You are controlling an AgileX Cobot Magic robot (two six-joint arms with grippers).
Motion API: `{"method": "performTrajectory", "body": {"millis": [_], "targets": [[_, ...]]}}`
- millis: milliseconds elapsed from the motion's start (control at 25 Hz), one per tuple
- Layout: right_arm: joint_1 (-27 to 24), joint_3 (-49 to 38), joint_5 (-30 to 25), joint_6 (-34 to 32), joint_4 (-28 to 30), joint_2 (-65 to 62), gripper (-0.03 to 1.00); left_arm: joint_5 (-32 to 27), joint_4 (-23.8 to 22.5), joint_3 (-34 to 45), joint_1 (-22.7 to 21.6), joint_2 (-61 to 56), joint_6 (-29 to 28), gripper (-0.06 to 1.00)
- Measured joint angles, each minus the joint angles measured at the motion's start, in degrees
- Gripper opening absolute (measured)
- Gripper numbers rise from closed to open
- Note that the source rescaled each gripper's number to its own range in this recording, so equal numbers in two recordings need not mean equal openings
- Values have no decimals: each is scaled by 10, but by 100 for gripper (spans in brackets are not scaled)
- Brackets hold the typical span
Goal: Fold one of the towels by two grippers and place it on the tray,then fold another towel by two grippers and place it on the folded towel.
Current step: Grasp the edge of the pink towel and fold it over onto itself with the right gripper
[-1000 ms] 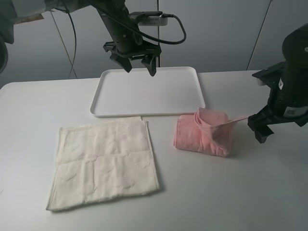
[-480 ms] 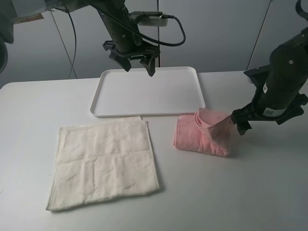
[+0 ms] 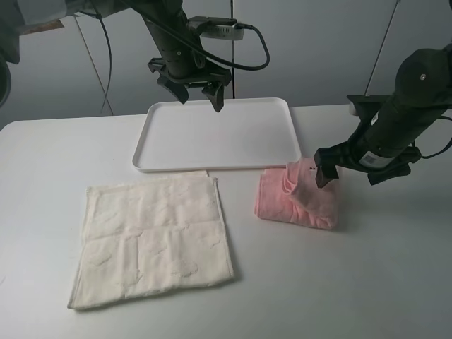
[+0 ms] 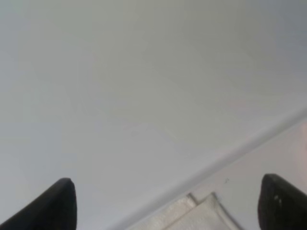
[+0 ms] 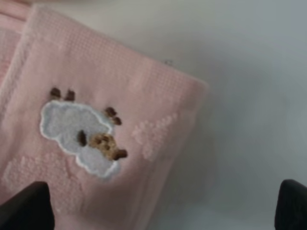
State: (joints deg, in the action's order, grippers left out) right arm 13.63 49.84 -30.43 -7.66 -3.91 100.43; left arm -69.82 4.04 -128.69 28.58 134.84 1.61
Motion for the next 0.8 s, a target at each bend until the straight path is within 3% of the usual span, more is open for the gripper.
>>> {"method": "performTrajectory", "body": {"millis": [640,800], "targets": [[1,0,18,31,-64,25,100,0,-1,0,0,0,0,98],[3,0,18,67,-126,28,100,0,-1,0,0,0,0,98]]}}
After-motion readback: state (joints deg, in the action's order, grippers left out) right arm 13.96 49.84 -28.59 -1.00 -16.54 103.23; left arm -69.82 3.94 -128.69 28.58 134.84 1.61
